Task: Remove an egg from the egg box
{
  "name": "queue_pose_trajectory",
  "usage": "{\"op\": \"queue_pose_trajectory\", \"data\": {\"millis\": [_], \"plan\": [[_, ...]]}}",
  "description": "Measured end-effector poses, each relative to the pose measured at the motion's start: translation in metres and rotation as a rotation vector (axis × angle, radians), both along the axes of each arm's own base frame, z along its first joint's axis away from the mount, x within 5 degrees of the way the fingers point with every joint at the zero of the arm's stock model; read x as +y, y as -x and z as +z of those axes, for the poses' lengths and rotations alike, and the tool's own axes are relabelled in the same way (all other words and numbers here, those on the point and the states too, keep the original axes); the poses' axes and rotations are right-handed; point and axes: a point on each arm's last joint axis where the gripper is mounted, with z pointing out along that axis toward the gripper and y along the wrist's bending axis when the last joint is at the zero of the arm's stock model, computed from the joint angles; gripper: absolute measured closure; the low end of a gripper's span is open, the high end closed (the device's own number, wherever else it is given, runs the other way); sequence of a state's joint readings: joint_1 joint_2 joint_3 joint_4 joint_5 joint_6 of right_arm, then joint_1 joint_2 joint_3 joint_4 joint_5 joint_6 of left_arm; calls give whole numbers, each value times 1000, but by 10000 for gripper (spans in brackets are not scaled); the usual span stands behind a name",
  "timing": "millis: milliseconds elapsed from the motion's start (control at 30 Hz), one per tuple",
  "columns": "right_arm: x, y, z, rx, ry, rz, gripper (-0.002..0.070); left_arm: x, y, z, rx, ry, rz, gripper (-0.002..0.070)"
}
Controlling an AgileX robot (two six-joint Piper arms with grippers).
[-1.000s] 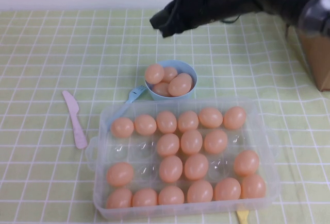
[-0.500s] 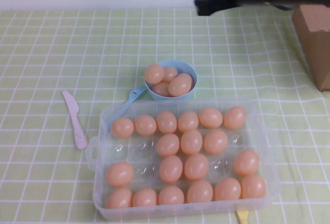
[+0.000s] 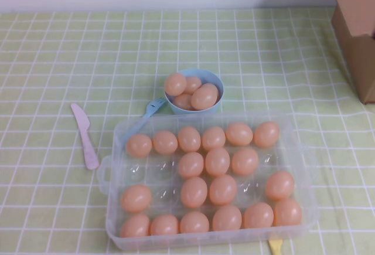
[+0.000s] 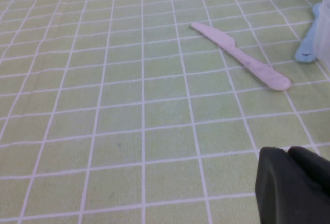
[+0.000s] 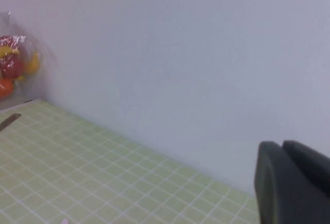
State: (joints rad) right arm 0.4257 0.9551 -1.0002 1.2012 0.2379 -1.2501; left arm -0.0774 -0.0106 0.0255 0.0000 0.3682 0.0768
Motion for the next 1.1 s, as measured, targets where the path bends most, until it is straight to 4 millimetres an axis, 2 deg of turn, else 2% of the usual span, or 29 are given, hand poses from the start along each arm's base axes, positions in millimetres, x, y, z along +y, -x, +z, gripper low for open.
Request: {"op": "queue_pose_trajectory", "data": {"millis": [167, 400, 533, 667, 867, 1100], "plan": [[-14, 27, -11, -19, -13, -16, 692, 0, 0, 0, 0, 0, 0, 680], [-19, 41, -30, 15, -23, -2, 692, 0, 0, 0, 0, 0, 0, 680], [-26, 38, -53, 42, -4, -87, 692, 0, 0, 0, 0, 0, 0, 680], [-32, 40, -84, 93, 25, -139, 692, 0, 0, 0, 0, 0, 0, 680], [-56, 64, -120, 67, 7, -269, 692, 0, 0, 0, 0, 0, 0, 680], [-82, 93, -147, -34, -23, -405, 693, 0, 0, 0, 0, 0, 0, 680]]}}
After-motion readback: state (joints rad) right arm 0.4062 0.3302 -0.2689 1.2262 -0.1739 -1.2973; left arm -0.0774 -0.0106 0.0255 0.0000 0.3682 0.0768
